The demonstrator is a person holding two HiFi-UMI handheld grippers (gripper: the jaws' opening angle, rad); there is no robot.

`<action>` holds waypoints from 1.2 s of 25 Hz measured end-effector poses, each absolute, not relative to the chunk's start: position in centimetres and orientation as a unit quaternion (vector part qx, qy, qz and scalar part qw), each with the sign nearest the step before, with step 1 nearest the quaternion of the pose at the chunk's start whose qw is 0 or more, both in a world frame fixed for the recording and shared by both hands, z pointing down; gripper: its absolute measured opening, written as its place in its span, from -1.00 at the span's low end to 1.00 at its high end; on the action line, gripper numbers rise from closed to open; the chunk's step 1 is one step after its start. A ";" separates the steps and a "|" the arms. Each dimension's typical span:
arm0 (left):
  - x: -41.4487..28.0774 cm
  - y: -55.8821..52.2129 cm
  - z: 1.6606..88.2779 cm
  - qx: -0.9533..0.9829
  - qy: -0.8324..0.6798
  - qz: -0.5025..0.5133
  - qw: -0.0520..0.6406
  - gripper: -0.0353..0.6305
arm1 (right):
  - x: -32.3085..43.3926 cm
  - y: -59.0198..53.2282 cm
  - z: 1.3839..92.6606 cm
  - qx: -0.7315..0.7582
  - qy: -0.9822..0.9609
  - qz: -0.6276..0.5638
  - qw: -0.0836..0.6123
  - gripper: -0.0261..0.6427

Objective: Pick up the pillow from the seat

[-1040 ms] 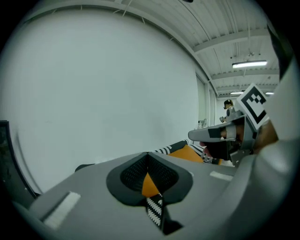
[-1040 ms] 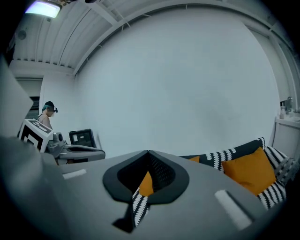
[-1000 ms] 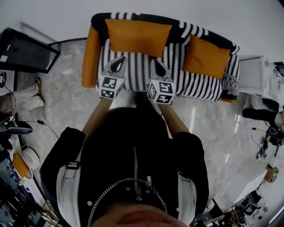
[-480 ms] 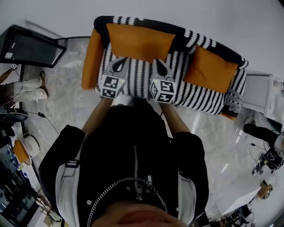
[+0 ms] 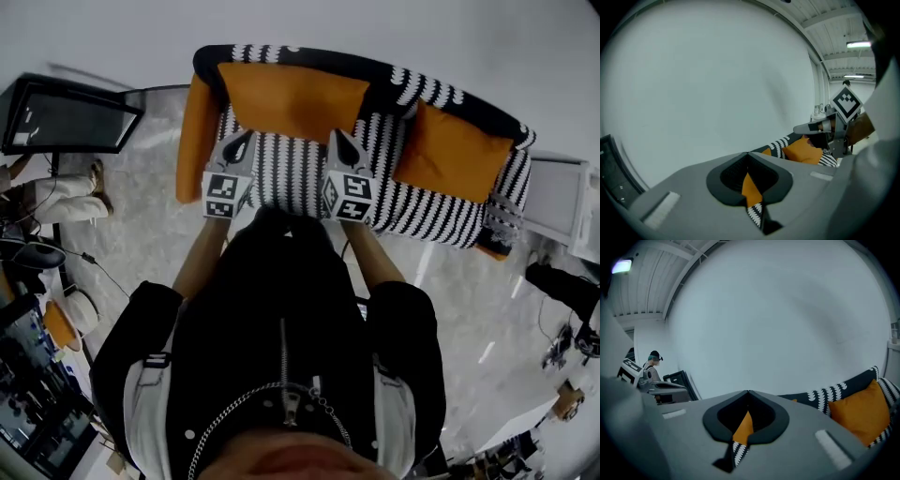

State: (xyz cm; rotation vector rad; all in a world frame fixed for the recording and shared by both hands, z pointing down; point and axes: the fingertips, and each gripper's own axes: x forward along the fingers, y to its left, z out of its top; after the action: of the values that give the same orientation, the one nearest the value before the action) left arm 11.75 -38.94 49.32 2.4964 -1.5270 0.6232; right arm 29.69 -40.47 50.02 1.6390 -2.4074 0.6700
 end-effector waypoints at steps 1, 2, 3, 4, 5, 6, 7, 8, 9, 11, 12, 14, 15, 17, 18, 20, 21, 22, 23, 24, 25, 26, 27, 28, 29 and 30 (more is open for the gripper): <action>11.3 -39.5 49.5 0.830 -0.512 0.207 0.072 -0.86 | 29.9 -41.0 50.3 0.550 -0.801 0.224 0.077 -0.91; 10.8 -40.0 49.5 0.829 -0.516 0.206 0.068 -0.86 | 30.0 -41.5 50.5 0.554 -0.798 0.224 0.077 -0.91; 10.2 -40.4 49.6 0.827 -0.520 0.205 0.062 -0.86 | 30.1 -42.0 50.6 0.558 -0.795 0.225 0.077 -0.91; 9.6 -40.8 49.7 0.826 -0.522 0.205 0.057 -0.86 | 30.2 -42.3 50.7 0.561 -0.793 0.225 0.077 -0.91; 9.1 -41.2 49.9 0.825 -0.524 0.206 0.055 -0.86 | 30.3 -42.7 50.9 0.562 -0.792 0.224 0.078 -0.91; 8.6 -41.6 50.3 0.824 -0.525 0.206 0.055 -0.86 | 30.4 -43.1 51.1 0.563 -0.792 0.223 0.080 -0.92; 8.2 -42.2 50.6 0.824 -0.525 0.206 0.056 -0.86 | 30.5 -43.5 51.3 0.563 -0.792 0.221 0.083 -0.92; 7.8 -42.8 51.0 0.823 -0.526 0.206 0.056 -0.86 | 30.6 -44.0 51.6 0.564 -0.791 0.219 0.086 -0.92; 7.4 -43.4 51.4 0.823 -0.527 0.205 0.056 -0.86 | 30.8 -44.5 52.0 0.566 -0.790 0.218 0.089 -0.92; 6.4 -44.6 52.1 0.821 -0.531 0.204 0.053 -0.86 | 30.9 -45.6 53.0 0.570 -0.786 0.218 0.094 -0.92; 6.0 -45.2 52.6 0.819 -0.533 0.205 0.051 -0.86 | 31.0 -46.2 53.6 0.573 -0.784 0.220 0.096 -0.92; 5.3 -46.1 53.5 0.817 -0.537 0.206 0.051 -0.86 | 31.4 -47.2 55.0 0.579 -0.776 0.230 0.098 -0.92; 5.0 -46.6 54.0 0.816 -0.538 0.205 0.052 -0.86 | 31.5 -47.7 55.6 0.580 -0.774 0.234 0.099 -0.92; 4.4 -47.5 55.1 0.814 -0.541 0.202 0.057 -0.86 | 31.5 -48.6 56.6 0.581 -0.772 0.235 0.103 -0.92; 3.9 -48.0 55.7 0.813 -0.543 0.201 0.060 -0.86 | 31.5 -49.1 57.0 0.582 -0.772 0.235 0.106 -0.92; 2.8 -49.0 56.9 0.809 -0.549 0.202 0.067 -0.86 | 31.3 -50.0 58.0 0.584 -0.769 0.238 0.109 -0.92; 2.2 -49.4 57.6 0.806 -0.551 0.203 0.070 -0.86 | 31.3 -50.4 58.5 0.586 -0.766 0.241 0.110 -0.92; 1.8 -49.9 58.2 0.804 -0.553 0.204 0.073 -0.86 | 31.5 -50.8 59.0 0.589 -0.762 0.245 0.110 -0.92; 1.5 -50.5 58.8 0.803 -0.555 0.205 0.076 -0.86 | 31.8 -51.1 59.3 0.594 -0.757 0.247 0.111 -0.92; 1.2 -51.0 59.4 0.802 -0.555 0.205 0.079 -0.86 | 32.1 -51.4 59.6 0.599 -0.753 0.248 0.112 -0.92; 0.8 -51.5 60.0 0.802 -0.555 0.205 0.083 -0.86 | 32.2 -51.7 59.8 0.604 -0.749 0.248 0.114 -0.92; 0.3 -51.9 60.5 0.802 -0.554 0.206 0.087 -0.86 | 32.1 -51.9 60.2 0.606 -0.746 0.250 0.116 -0.91; -0.3 -52.3 61.0 0.801 -0.554 0.207 0.091 -0.86 | 31.9 -52.2 60.6 0.608 -0.744 0.253 0.117 -0.90; -0.9 -52.7 61.6 0.800 -0.554 0.207 0.096 -0.86 | 31.6 -52.4 61.1 0.607 -0.743 0.256 0.118 -0.88; -1.4 -53.1 62.2 0.800 -0.554 0.207 0.102 -0.86 | 31.5 -52.6 61.7 0.607 -0.742 0.259 0.120 -0.83; -1.8 -53.5 63.0 0.799 -0.554 0.205 0.110 -0.86 | 31.7 -52.8 62.3 0.607 -0.740 0.261 0.122 -0.76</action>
State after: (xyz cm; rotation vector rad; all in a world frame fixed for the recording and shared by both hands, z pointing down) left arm -1.75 -53.52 63.02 2.3486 -1.6293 0.6017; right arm 31.66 -52.77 62.26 1.7731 -2.1608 0.7620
